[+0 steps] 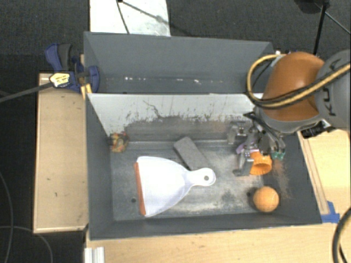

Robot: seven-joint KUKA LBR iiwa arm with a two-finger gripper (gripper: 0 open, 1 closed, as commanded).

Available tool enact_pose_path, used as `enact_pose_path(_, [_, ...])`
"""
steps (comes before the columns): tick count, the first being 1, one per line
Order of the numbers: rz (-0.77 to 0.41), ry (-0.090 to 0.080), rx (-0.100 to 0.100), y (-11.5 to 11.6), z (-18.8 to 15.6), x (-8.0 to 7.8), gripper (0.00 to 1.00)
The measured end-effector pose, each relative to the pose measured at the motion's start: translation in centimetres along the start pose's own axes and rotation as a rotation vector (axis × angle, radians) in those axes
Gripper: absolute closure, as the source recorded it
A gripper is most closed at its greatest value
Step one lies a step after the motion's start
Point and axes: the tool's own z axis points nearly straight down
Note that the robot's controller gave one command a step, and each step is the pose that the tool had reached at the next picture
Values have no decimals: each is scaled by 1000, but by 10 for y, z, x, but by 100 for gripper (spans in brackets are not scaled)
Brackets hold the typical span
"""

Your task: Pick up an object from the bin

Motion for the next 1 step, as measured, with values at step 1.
enact_pose_path(1, [-1, -8, 0, 0, -5, -1, 0])
